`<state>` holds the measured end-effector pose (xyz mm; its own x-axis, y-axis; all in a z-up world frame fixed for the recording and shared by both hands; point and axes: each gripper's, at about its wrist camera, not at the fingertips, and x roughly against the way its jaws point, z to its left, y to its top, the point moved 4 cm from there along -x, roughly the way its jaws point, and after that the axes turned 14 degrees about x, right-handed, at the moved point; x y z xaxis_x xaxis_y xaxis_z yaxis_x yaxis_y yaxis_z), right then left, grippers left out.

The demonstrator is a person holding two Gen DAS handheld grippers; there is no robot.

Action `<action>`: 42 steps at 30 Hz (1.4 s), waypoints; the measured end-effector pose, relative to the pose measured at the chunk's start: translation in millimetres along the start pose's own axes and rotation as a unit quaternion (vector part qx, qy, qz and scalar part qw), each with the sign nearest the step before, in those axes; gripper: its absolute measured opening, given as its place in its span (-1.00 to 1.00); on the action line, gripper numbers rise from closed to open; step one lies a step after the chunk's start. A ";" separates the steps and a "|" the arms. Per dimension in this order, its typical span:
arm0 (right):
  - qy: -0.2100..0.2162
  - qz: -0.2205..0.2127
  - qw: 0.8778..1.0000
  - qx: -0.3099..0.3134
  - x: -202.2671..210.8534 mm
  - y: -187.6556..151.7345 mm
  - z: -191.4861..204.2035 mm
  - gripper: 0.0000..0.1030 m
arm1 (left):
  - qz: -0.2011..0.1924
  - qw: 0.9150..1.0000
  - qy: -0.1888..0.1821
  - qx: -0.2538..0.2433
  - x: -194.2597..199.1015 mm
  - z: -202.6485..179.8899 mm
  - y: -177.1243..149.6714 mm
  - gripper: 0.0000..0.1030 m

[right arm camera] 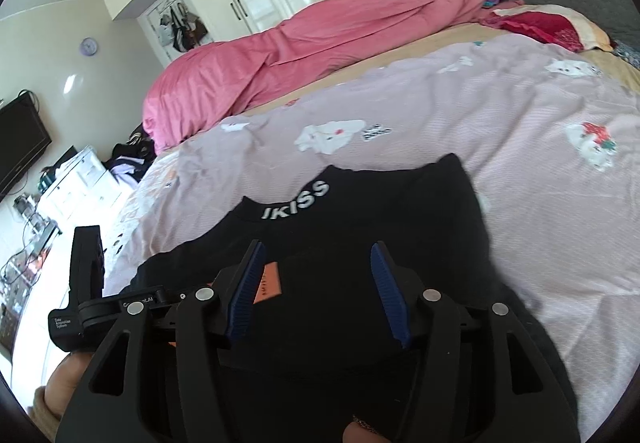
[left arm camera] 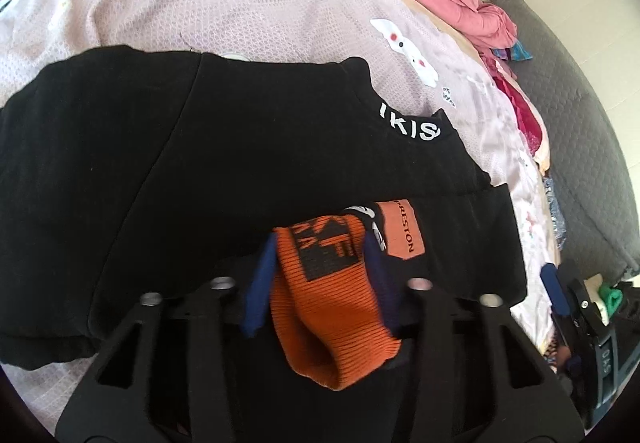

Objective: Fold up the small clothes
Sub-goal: 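Carry the cuff across the shirt back and lay it down with the right gripper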

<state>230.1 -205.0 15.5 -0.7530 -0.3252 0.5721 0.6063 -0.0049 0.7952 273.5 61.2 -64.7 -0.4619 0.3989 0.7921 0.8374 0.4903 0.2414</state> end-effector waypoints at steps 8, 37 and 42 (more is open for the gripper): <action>-0.025 -0.004 0.999 -0.019 16.1 -6.2 -26.5 0.05 | -0.014 0.999 -0.032 -0.034 9.4 -13.7 1.5 -0.81; -0.082 0.063 0.992 0.076 -18.2 -16.2 -15.6 0.20 | -0.054 0.989 0.063 -0.119 28.5 -22.0 -0.5 -0.46; -0.079 0.070 0.990 0.097 -25.2 -15.3 -11.2 0.21 | -0.034 0.984 0.109 -0.139 1.7 -15.1 -13.8 -0.29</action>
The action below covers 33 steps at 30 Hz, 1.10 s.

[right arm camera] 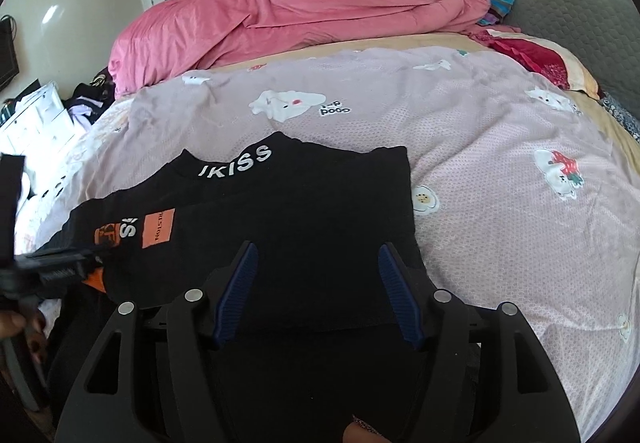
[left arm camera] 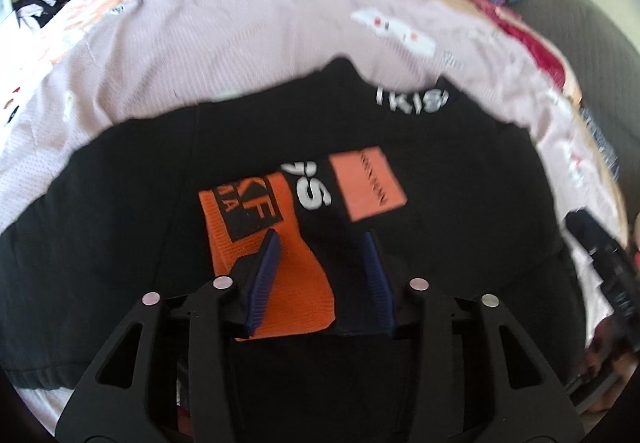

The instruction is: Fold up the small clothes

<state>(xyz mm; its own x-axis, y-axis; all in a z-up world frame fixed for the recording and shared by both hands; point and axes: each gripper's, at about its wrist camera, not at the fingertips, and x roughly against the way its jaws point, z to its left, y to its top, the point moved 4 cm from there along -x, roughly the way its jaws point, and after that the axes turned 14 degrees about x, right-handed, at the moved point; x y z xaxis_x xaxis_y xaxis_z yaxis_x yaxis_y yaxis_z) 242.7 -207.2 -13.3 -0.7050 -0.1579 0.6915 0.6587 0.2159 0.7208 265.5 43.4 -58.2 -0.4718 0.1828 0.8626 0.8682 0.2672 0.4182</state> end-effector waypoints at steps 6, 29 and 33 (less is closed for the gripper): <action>0.016 0.007 1.000 0.022 -4.9 1.3 4.9 0.32 | -0.002 1.000 0.011 -0.011 -6.6 5.4 -7.1 -0.27; 0.015 0.075 0.997 -0.017 -30.8 -28.6 -13.0 0.43 | 0.004 1.000 -0.019 0.023 12.2 13.6 -8.5 0.06; 0.027 0.061 0.998 -0.020 -16.5 -28.3 -8.7 0.62 | -0.012 0.999 -0.017 0.025 26.7 17.2 -7.6 0.14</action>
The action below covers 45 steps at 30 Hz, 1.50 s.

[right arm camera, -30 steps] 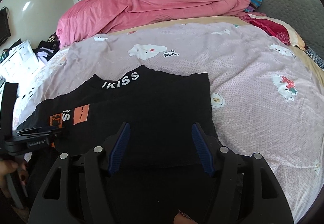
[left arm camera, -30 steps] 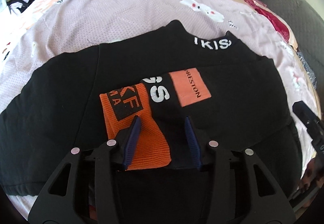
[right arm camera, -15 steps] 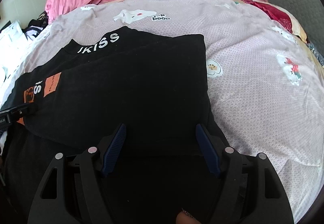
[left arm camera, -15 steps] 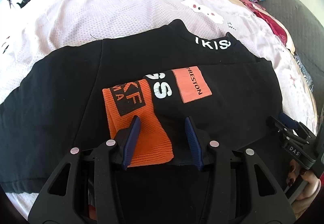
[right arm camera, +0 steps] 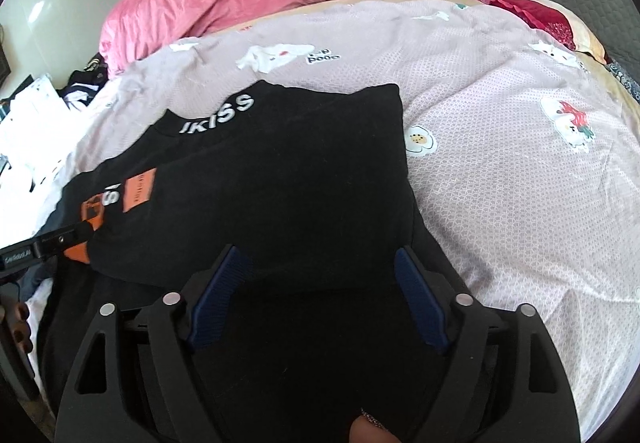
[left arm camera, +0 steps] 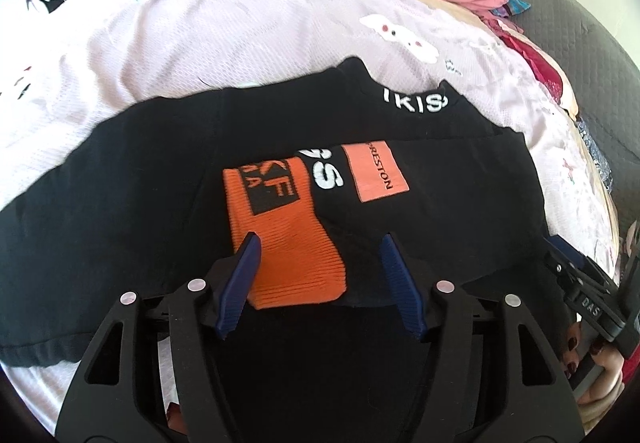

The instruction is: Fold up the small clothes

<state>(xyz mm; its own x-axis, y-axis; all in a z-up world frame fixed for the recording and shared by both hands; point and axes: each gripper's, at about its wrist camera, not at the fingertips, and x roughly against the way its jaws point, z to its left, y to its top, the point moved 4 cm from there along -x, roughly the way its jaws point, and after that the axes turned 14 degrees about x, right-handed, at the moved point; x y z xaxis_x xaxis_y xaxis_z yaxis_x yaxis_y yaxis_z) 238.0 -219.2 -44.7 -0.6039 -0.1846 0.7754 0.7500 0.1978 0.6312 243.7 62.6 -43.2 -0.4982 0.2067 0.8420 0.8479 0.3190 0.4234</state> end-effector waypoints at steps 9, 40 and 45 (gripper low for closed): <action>0.007 -0.028 1.000 0.010 23.1 4.4 14.9 0.82 | -0.053 0.998 0.013 0.001 36.5 9.8 4.7 0.62; 0.087 -0.095 0.988 0.087 48.6 54.7 126.7 0.91 | -0.175 0.971 0.102 0.124 116.5 129.0 23.5 0.82; 0.107 -0.097 0.984 0.109 46.6 60.4 155.2 0.91 | -0.190 0.961 0.131 0.153 128.7 153.8 23.5 0.82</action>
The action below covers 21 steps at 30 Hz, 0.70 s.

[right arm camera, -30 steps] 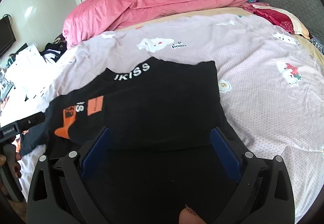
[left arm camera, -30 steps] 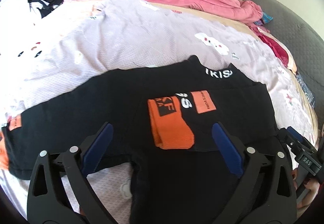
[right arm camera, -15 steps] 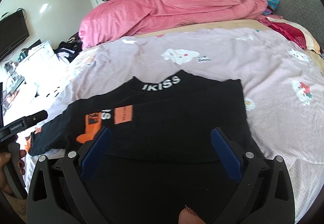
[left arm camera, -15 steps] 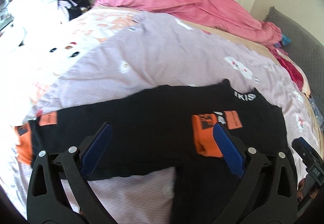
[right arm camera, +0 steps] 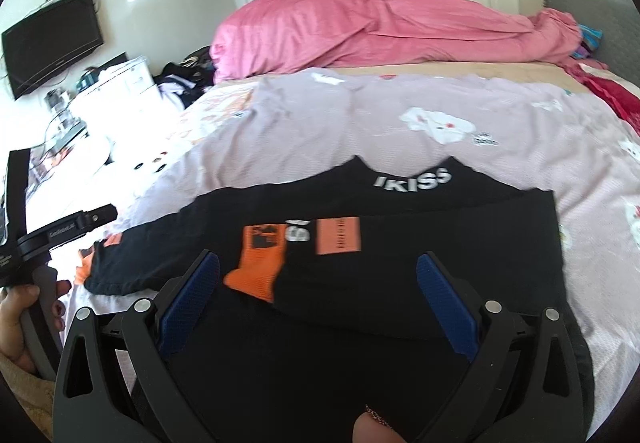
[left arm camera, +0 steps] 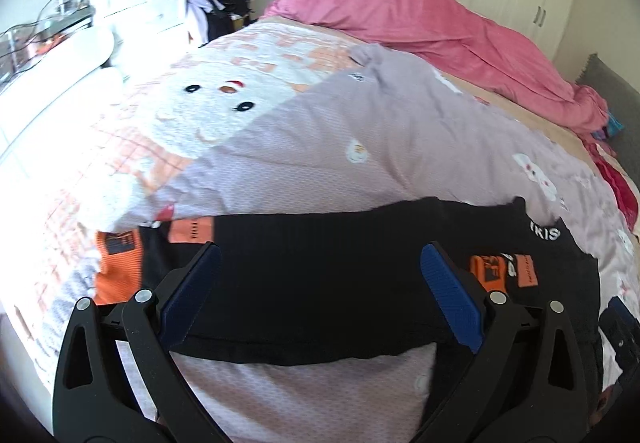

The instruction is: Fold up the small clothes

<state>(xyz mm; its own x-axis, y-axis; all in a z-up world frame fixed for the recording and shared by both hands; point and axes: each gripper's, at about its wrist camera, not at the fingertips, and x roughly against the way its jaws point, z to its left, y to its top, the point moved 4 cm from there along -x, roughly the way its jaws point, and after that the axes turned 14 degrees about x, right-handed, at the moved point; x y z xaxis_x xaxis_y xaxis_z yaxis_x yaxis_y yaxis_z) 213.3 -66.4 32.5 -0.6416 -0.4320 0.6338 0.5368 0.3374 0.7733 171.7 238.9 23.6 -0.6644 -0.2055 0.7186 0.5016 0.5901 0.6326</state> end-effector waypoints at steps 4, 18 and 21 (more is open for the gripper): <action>0.016 0.003 1.000 0.017 -9.8 6.7 20.0 0.91 | -0.014 0.999 0.019 0.025 5.3 24.6 8.0 0.82; 0.081 0.014 0.994 0.073 -39.3 25.9 101.8 0.91 | -0.039 0.991 0.087 0.095 11.7 88.9 21.1 0.82; 0.091 0.014 0.992 0.084 -43.3 28.6 117.4 0.91 | -0.041 0.988 0.105 0.106 10.8 103.1 22.5 0.82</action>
<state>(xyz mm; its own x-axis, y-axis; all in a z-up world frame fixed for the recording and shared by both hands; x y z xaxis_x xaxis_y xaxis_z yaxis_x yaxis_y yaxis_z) 192.1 60.1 29.0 -0.5092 -0.5598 0.6537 0.4439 0.4799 0.7567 118.6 330.5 15.9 -0.5578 -0.4039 0.7250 0.3078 0.7106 0.6327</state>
